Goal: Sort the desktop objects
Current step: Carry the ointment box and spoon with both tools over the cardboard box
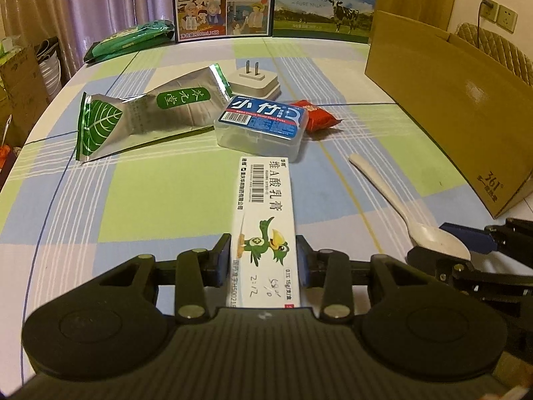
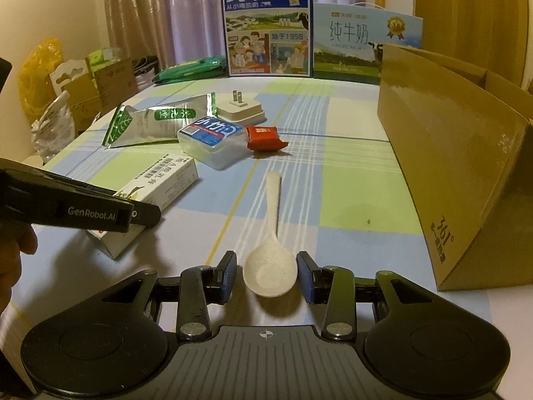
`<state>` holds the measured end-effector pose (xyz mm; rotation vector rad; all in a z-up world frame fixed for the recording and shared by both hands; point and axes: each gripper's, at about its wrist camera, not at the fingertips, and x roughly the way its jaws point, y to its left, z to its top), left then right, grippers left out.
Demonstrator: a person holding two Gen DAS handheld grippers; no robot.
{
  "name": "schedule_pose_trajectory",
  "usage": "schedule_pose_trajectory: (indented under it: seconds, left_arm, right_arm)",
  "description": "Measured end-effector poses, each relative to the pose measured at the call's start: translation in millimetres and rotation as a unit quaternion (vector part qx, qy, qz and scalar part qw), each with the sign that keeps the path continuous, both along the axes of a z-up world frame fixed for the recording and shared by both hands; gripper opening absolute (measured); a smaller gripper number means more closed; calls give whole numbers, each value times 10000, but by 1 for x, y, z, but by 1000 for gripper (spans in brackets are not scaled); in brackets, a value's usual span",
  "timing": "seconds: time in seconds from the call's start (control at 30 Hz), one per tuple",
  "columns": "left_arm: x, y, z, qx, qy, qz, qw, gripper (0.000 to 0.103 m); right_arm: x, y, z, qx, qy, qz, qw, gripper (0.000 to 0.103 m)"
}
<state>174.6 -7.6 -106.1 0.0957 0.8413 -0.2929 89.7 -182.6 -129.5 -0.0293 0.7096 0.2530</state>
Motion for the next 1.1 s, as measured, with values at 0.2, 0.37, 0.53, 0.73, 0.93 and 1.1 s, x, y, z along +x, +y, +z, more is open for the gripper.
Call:
schedule_pose_trajectory:
  seconds: [0.2,0.37,0.53,0.73,0.93,1.1]
  left_arm:
    - [8,-1,0,14,-4,-28,10000,33]
    - [14,-2,-1,74,-42,-103,9999,33]
    - [19,-6,-2,166,-81,-189,9996,34]
    - [20,-7,-2,190,-70,-222,9995,33]
    - [1,-7,1,136,-124,-188,9997,33]
    - [-17,-4,8,1,-95,-119,9999,33]
  right_arm:
    - [-1,0,0,59,-10,-105,9999,37]
    - [-1,-2,0,23,-28,-131,9999,33]
    - [-1,-2,0,6,-45,-119,9999,30]
    - [0,-2,-1,-13,-60,-84,9999,30]
    - [-6,-3,4,-66,-106,-33,9999,30]
    - [-12,-2,13,-80,-213,-7,9997,30]
